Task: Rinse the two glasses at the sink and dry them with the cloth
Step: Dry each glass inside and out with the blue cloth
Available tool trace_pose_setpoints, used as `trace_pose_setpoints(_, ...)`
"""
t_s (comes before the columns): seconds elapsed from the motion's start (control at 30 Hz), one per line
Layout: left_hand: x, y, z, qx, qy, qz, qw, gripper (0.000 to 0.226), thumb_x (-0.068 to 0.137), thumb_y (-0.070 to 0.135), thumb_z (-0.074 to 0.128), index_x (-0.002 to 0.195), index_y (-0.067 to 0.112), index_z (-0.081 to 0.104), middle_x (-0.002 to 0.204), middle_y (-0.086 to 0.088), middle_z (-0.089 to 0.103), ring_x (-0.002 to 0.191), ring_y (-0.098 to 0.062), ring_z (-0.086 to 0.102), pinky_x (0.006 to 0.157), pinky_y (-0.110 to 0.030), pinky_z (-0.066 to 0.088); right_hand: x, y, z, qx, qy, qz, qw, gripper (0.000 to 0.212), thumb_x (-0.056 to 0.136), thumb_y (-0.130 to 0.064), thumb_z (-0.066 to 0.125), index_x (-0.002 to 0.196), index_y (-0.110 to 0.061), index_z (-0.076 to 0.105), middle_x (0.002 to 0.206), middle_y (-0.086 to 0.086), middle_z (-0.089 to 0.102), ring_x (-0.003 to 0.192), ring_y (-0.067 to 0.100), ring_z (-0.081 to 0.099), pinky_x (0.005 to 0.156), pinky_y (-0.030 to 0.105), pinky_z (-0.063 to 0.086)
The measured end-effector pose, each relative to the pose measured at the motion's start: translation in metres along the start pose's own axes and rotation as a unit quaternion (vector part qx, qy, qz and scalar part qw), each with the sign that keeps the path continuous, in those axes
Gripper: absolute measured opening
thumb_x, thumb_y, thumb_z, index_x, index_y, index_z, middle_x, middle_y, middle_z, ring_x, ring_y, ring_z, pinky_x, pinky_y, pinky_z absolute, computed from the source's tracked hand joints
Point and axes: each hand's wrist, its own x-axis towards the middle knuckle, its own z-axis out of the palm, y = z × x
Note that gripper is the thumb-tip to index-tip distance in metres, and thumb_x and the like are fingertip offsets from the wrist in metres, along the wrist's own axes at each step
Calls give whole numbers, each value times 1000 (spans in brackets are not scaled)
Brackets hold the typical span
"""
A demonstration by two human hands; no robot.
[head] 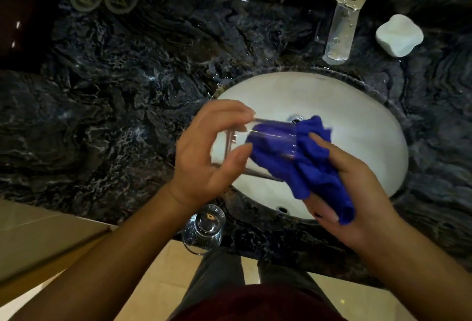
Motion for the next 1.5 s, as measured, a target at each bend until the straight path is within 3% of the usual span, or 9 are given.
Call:
trace_pose_setpoints(0.43,-4,8,14,-33,-23,-151,988,68,103,68,34,140,13,49,145,-21,51,138,-35,51,114,-57,42,3,-16,-1,-78,-154,-41,984,28,66,-24,71,83,-4,76,63,21,64,38,24,54,40,22,46)
trace_pose_setpoints(0.57,4,23,4,-103,-70,-362,924,80,84,95,29,117,37,72,95,-17,76,80,-30,73,72,-47,61,2,-16,-12,-256,-100,-129,953,24,68,-14,72,89,-17,83,83,10,78,72,22,73,68,27,58)
trace_pose_setpoints(0.63,11,24,0,-138,-85,-429,889,80,83,96,28,109,36,74,75,-7,74,57,-17,67,49,-29,51,-3,-19,-13,-412,-145,-208,875,30,85,-6,63,107,-17,80,86,4,78,71,16,70,70,19,53)
trace_pose_setpoints(0.77,21,19,1,-163,-70,-464,868,57,100,70,35,97,31,76,80,-3,76,60,-17,66,50,-27,47,-11,-16,-7,-736,-158,-369,545,61,86,-10,66,146,-19,59,141,-2,67,122,20,68,94,35,58)
trace_pose_setpoints(0.83,20,17,4,-173,-43,-466,867,47,100,61,42,93,30,77,80,-5,74,65,-22,65,57,-32,47,-13,-8,-1,-776,-129,-352,507,72,83,-11,72,152,-16,51,150,3,60,126,28,65,95,42,59)
trace_pose_setpoints(0.97,14,13,12,-178,-7,-441,880,30,98,39,49,89,27,75,78,-2,70,70,-28,59,65,-50,41,-9,-2,5,-749,-158,-341,545,71,90,-15,65,157,-14,41,155,4,53,134,27,57,104,42,51)
trace_pose_setpoints(1.2,15,24,8,-168,27,-240,956,25,99,29,45,101,22,69,95,-7,71,83,-30,69,73,-41,55,-3,-8,5,-186,-219,-49,957,18,66,-7,75,83,-2,74,51,9,62,34,12,52,38,20,33)
trace_pose_setpoints(1.33,21,24,3,-115,3,-127,985,28,105,29,43,111,11,64,99,-21,69,86,-42,68,75,-55,56,-7,6,10,159,-321,44,933,19,83,-8,63,85,9,71,65,21,72,45,26,68,46,25,53)
trace_pose_setpoints(1.5,30,22,-8,-65,-5,-53,996,34,109,39,47,117,9,61,102,-22,68,85,-44,67,74,-56,55,-4,10,14,115,-195,-58,972,18,80,-14,54,66,-8,64,49,4,57,23,12,45,27,14,35)
